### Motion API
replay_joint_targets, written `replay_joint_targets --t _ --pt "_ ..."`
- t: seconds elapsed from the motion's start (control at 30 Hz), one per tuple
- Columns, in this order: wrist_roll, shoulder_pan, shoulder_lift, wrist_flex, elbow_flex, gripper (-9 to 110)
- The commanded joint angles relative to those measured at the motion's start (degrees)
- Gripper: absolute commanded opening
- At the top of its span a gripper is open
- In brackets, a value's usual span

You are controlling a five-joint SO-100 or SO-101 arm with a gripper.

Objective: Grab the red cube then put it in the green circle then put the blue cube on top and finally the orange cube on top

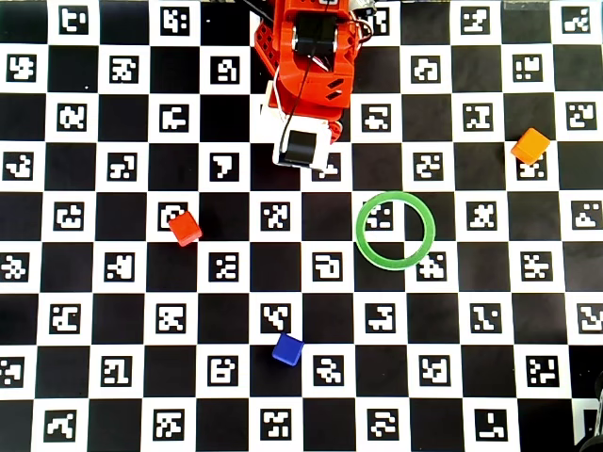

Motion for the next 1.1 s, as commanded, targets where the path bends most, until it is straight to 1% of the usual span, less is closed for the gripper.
replay_joint_targets --t 0.0,0.87,0.97,1.07 --pt "-0.26 -0.53 2.81 2.2 3.43 -5" --pt "-0.35 -0.35 2.2 1.93 3.43 -5" --pt "1.67 -0.44 0.0 0.18 3.34 -5" --pt "7.21 -0.79 -4.04 -1.05 -3.52 -5"
